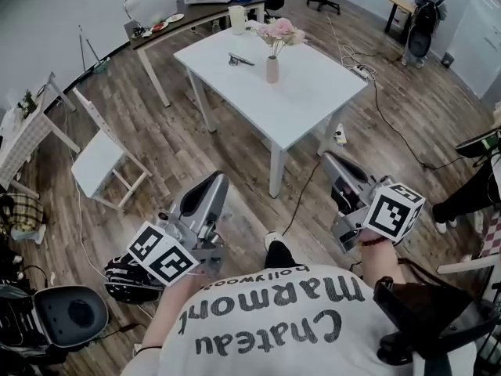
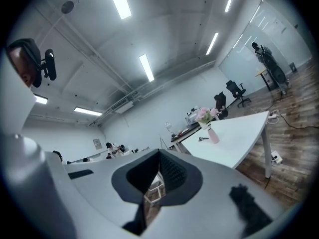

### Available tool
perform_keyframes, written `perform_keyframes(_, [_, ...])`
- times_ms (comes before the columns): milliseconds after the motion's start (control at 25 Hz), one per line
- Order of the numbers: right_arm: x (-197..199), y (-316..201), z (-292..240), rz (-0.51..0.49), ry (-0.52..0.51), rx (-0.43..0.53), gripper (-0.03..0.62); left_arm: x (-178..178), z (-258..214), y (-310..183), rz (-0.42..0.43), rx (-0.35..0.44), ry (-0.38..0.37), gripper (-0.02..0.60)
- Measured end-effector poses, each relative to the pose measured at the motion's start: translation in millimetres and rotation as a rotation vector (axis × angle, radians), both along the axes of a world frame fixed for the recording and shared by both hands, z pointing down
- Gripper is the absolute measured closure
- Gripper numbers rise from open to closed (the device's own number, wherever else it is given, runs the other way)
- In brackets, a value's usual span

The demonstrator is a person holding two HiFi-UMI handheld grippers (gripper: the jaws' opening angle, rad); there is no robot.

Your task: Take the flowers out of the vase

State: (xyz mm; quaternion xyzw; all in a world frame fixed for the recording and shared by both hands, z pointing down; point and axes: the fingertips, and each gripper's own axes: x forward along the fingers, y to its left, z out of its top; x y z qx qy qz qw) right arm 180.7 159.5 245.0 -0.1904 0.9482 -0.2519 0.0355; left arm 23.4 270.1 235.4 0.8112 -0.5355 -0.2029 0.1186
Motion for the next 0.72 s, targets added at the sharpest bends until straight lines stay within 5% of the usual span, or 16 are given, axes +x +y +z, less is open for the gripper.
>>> perform_keyframes(720, [-77, -234, -6, -0.094, 0.007, 0.045, 0.577, -78, 11, -213, -0.081, -0.028, 0.012, 0.578])
